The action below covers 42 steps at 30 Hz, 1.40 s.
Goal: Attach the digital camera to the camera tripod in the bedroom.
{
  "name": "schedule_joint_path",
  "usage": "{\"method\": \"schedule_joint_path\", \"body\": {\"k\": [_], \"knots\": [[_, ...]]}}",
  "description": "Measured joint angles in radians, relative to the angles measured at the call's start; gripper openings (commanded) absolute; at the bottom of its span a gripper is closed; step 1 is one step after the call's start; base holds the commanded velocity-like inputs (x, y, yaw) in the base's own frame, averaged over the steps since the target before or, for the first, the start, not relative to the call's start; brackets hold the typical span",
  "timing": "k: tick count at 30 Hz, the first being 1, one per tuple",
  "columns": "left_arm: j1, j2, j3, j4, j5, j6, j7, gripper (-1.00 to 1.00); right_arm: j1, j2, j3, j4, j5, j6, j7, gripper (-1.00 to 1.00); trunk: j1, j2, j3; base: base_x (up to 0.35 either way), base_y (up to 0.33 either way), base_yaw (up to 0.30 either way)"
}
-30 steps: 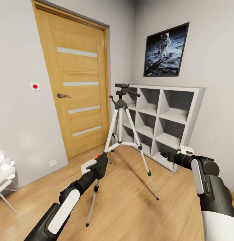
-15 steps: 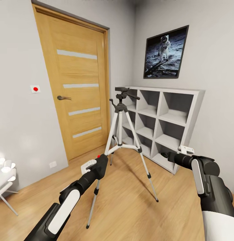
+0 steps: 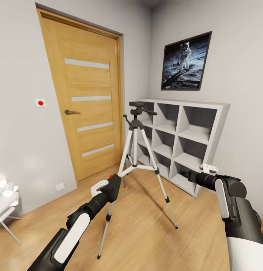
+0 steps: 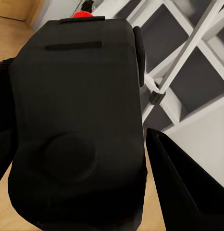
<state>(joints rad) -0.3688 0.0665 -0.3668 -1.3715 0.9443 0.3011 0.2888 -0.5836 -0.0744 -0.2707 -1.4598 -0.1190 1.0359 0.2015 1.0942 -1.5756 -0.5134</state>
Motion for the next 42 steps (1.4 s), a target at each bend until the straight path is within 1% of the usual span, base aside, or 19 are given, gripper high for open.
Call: {"method": "schedule_joint_path", "body": {"k": [10, 20, 42], "knots": [[0.000, 0.000, 0.001, 0.000, 0.000, 0.000, 0.000, -1.00, 0.000, 0.002, 0.000, 0.000, -0.001, -0.001, -0.002, 1.00, -0.038, 0.070, 0.031, 0.000, 0.000, 0.000], [0.000, 0.000, 0.001, 0.000, -0.001, 0.000, 0.000, -1.00, 0.000, 0.002, 0.022, 0.000, -0.003, -0.007, -0.005, 1.00, -0.077, 0.140, 0.063, 0.000, 0.000, 0.000], [0.000, 0.000, 0.001, 0.001, 0.000, 0.000, 0.000, -1.00, 0.000, 0.001, 0.025, 0.002, -0.004, -0.011, -0.007, 1.00, -0.161, 0.294, 0.132, 0.000, 0.000, 0.000]]}}
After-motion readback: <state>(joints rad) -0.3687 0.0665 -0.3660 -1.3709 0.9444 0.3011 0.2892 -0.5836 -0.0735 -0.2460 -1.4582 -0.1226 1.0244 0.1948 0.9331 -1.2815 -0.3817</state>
